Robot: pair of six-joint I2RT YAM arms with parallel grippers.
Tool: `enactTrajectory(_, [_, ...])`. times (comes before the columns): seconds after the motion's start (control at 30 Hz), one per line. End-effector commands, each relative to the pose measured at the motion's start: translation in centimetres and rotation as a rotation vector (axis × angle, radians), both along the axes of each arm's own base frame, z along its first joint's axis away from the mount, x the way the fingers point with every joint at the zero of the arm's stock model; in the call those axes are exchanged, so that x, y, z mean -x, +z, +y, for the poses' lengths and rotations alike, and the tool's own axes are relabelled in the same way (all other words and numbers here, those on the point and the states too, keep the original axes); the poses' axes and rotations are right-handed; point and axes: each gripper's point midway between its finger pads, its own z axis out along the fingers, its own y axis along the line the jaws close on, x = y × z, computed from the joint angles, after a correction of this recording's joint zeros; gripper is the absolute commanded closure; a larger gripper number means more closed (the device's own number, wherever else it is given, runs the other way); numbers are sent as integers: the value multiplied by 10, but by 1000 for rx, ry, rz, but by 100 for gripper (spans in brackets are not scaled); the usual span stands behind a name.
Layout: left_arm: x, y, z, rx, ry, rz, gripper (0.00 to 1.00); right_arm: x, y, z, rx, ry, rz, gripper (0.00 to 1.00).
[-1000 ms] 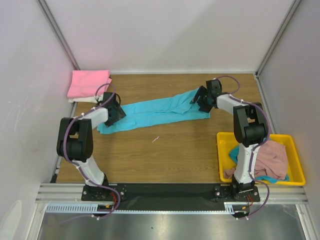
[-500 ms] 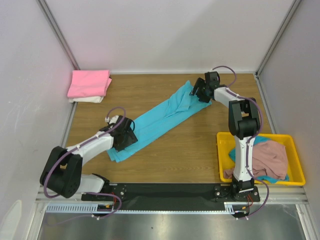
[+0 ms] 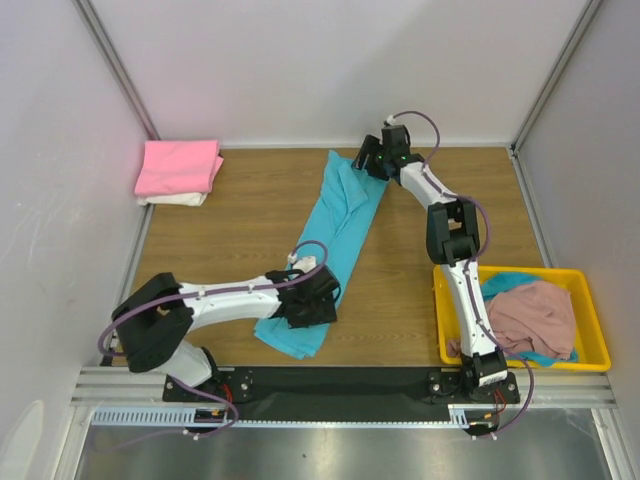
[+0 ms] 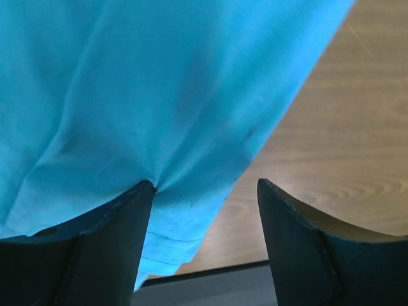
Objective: Fold and stack the t-shirts
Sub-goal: Fold the tshirt
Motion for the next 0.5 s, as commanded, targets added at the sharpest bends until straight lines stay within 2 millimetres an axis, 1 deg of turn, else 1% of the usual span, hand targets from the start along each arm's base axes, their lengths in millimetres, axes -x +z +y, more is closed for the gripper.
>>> enactTrajectory(0.0, [47,-13,-16,-30,-182,151,27,32,-59,36,36,78,154,29])
enactTrajectory(0.03, [50,-13,-20,-36,-210,153,27,32,-56,42,35,88,141,28])
enactTrajectory(0.07, [52,-14,-25,-37,-243,151,27,29,-51,50,32,95,110,27])
enactTrajectory(0.1, [55,-15,-33,-41,-297,146,27,31,-45,61,31,117,88,26])
enactTrajectory(0.13, [56,-13,-38,-35,-324,146,27,30,-40,67,25,126,72,26])
enactTrajectory(0.17, [55,-10,-45,-21,-353,131,27,29,-33,74,3,144,54,26])
enactTrajectory(0.2, [53,-3,-54,-12,-398,105,27,28,-23,79,-16,156,42,26])
enactTrajectory(0.23, [51,2,-58,-9,-417,90,27,21,1,85,-46,168,-3,26])
enactTrajectory(0.27, [47,7,-57,-26,-429,70,27,21,16,89,-67,184,-18,26])
enactTrajectory(0.3, [38,24,-64,-14,-450,20,27,18,35,90,-77,188,-48,25])
enactTrajectory(0.33, [33,34,-64,-19,-461,-13,26,16,75,91,-93,199,-113,25])
enactTrajectory(0.37, [25,42,-59,-49,-461,-56,25,16,94,93,-101,214,-150,25])
enactTrajectory(0.4, [18,58,-63,-39,-468,-99,23,18,116,93,-109,217,-183,25])
enactTrajectory(0.43, [14,72,-62,-22,-468,-135,23,22,153,92,-123,221,-239,24])
enactTrajectory(0.47, [8,80,-63,3,-467,-156,23,26,166,92,-127,236,-256,23])
